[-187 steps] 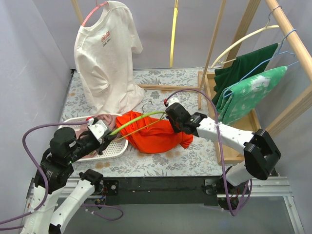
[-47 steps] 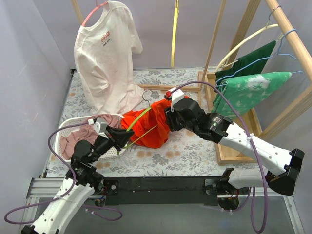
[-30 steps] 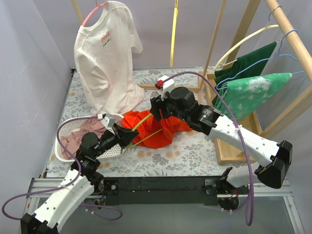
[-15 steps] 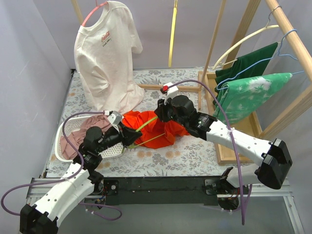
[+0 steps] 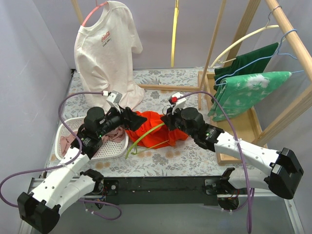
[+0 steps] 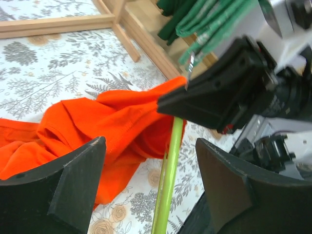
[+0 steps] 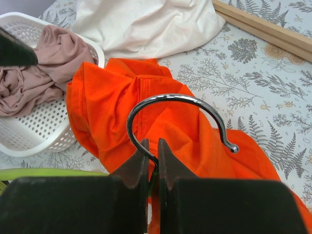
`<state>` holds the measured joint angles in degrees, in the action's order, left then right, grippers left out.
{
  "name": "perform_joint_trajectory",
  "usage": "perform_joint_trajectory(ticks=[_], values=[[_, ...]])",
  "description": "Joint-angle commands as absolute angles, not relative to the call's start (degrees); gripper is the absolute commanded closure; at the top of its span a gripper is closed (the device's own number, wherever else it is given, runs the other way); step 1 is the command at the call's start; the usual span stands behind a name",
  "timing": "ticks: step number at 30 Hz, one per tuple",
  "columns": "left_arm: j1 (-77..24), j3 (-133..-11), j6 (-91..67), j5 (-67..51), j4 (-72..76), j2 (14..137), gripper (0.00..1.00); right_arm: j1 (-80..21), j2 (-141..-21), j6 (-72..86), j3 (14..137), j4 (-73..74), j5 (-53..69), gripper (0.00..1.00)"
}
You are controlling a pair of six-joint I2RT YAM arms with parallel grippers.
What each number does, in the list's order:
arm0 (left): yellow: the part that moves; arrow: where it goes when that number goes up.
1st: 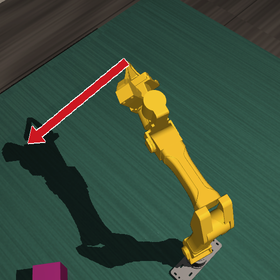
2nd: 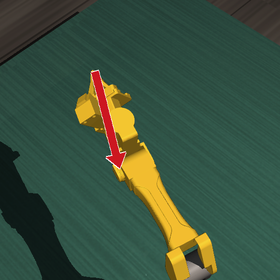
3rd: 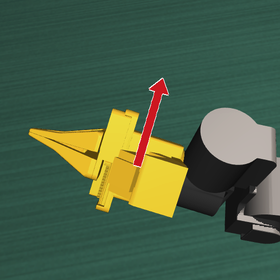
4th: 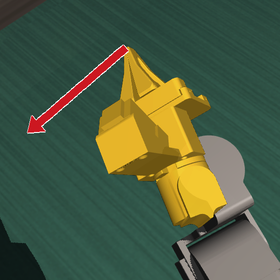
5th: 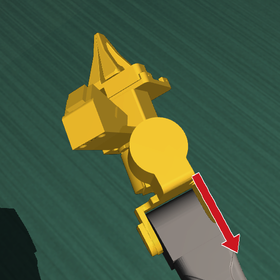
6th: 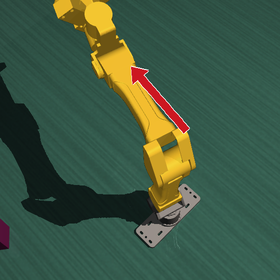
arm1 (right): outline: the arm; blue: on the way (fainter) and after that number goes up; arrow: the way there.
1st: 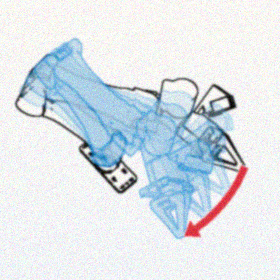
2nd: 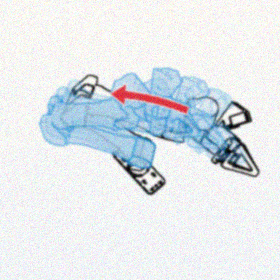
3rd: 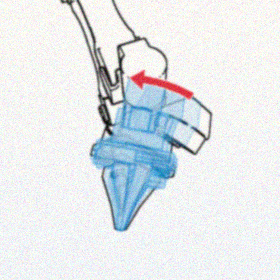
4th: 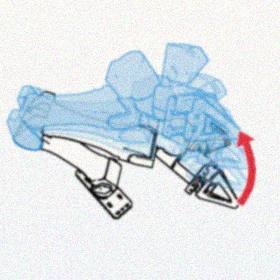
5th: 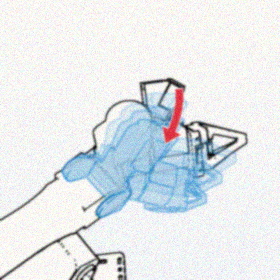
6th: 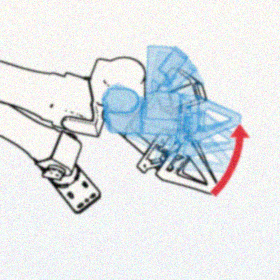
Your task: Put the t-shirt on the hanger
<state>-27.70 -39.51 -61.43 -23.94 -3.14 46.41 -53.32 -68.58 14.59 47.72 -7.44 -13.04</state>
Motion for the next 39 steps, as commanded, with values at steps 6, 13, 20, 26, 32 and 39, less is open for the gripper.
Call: perform_joint_trajectory(ticks=[6, 13, 20, 26, 32, 39], values=[[-27.69, -51.76, -59.95, -14.85, -22.39, 57.73, 0.28, -53.44, -60.82, 10.90, 42.02, -18.81, -8.44, 0.99], [-30.40, -52.56, -59.94, -18.55, -23.99, 68.63, 0.35, -53.44, -60.03, 10.72, 41.13, -19.51, -8.00, 0.99], [-39.19, -48.17, -65.56, -10.38, -17.86, 73.47, 0.35, -53.44, -59.68, 10.90, 41.13, -19.69, -7.74, 0.99], [-42.45, -43.86, -69.08, -0.70, -7.67, 75.41, 0.37, -53.35, -59.85, 11.07, 41.31, -19.69, -6.95, 0.99], [-42.54, -37.45, -71.02, 8.42, 4.65, 75.85, 0.45, -53.44, -59.94, 11.07, 41.92, -19.69, -6.77, 0.99], [-42.54, -35.51, -68.38, 11.60, 6.42, 68.65, 0.87, -53.52, -59.94, 10.20, 43.42, -18.81, -8.79, 0.99]])
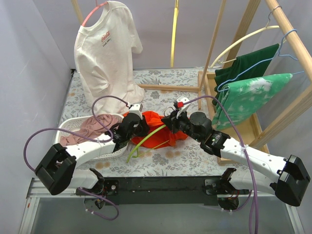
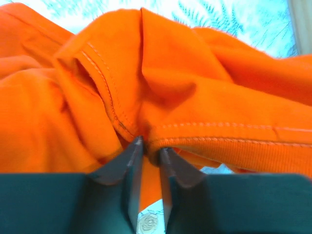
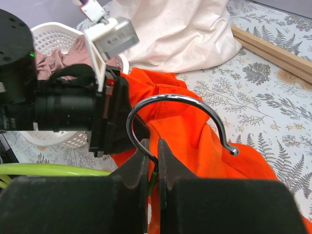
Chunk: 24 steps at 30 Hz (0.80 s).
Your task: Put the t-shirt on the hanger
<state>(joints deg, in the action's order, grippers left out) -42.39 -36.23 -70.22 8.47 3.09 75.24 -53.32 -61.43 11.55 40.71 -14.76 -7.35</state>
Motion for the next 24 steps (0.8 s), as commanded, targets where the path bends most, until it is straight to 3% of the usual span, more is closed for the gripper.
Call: perform_joint_trajectory(ticks=[1, 3, 15, 24], values=[[-42.54, -35.68, -67.86, 11.51, 4.85, 67.69, 0.96, -53.53, -60.03, 10.02, 43.68, -18.72, -9.22, 0.99], [-42.45, -36.56, -66.72, 10.20, 2.65, 64.62, 1.00, -53.44, -60.12, 10.02, 44.91, -17.93, -10.72, 0.99], [-38.15, -45.34, -57.04, 0.10, -27.48, 52.39, 1.00, -53.53, -64.25, 10.81, 53.70, -13.36, -24.78, 0.99], [-31.21, -50.53, -51.51, -4.13, -38.83, 47.72, 1.00, -53.35, -66.71, 7.04, 57.92, -13.36, -32.69, 0.99]])
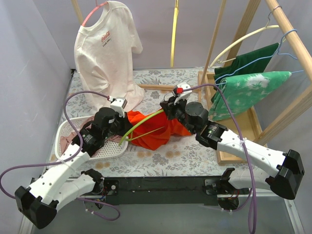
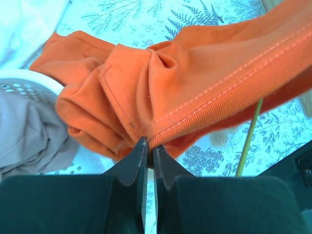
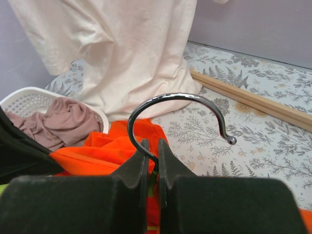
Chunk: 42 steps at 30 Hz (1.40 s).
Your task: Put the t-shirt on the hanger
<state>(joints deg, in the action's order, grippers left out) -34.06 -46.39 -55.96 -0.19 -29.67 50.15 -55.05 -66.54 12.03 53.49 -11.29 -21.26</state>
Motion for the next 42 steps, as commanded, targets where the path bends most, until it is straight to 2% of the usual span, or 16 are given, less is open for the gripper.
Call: perform_joint_trajectory(ticks=[1, 22, 42], values=[[-30.68, -51.06, -51.33, -4.04, -39.37, 47.90, 1.00, -53.26, -66.71, 6.94, 58.18, -13.27, -34.35, 0.99], [-29.18, -62.92, -47.55, -7.38, -52.82, 46.23, 1.00, -48.34, -67.76, 6.06, 60.55, -13.18, -40.42, 0.99], [-29.18, -66.71, -42.89, -13.18, -57.13, 48.78, 1.00, -45.79, -68.29, 9.49, 65.21, -10.81, -42.89, 0.99]])
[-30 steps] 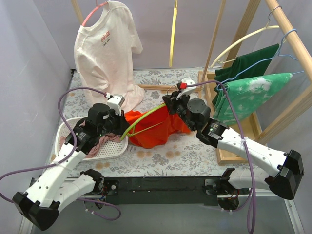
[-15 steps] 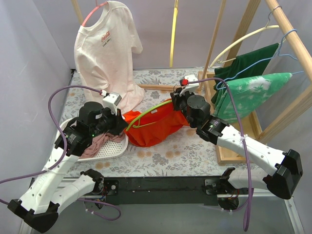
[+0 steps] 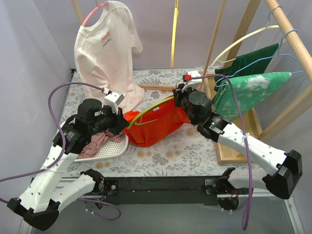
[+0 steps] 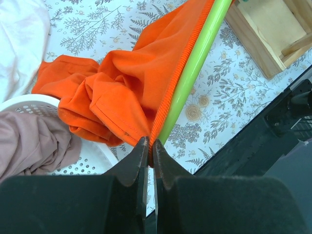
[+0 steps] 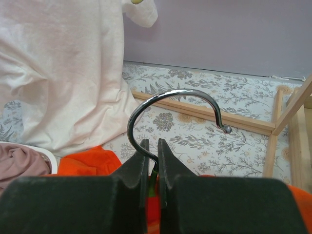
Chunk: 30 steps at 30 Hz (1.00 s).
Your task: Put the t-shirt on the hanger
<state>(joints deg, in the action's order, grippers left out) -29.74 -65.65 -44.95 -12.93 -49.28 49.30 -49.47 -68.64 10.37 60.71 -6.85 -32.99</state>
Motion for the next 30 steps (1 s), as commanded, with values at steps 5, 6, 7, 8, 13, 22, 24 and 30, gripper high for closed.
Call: perform_joint_trajectory(ticks=[5, 6, 7, 8, 13, 22, 24, 30], values=[[-29.18, -66.27, -42.19, -13.53, -56.52, 50.80, 1.00, -45.79, -67.94, 10.11, 65.83, -10.55, -44.03, 0.99], [-29.18, -66.18, -42.10, -13.71, -56.43, 50.71, 1.00, -45.70, -67.85, 10.02, 66.00, -10.46, -44.82, 0.99], [-29.27, -66.18, -42.27, -13.28, -56.43, 50.80, 1.00, -45.79, -68.03, 9.85, 66.09, -10.55, -45.09, 0.99], [-29.18, -66.18, -42.28, -13.36, -56.25, 50.80, 1.00, -45.70, -68.11, 9.76, 66.27, -10.55, -45.35, 0.99], [-29.18, -65.48, -41.92, -12.66, -55.72, 51.42, 1.00, -45.35, -68.64, 9.75, 67.41, -10.81, -45.09, 0.99], [-29.18, -63.19, -41.84, -8.09, -53.35, 52.12, 1.00, -45.26, -69.08, 9.76, 69.95, -11.42, -43.51, 0.99], [-29.18, -62.41, -41.75, -6.52, -52.65, 52.21, 1.00, -45.26, -68.91, 9.84, 70.31, -11.34, -42.46, 0.99], [-29.18, -59.77, -41.84, -1.32, -49.57, 51.68, 1.00, -45.26, -67.77, 9.84, 70.40, -11.34, -41.23, 0.99]])
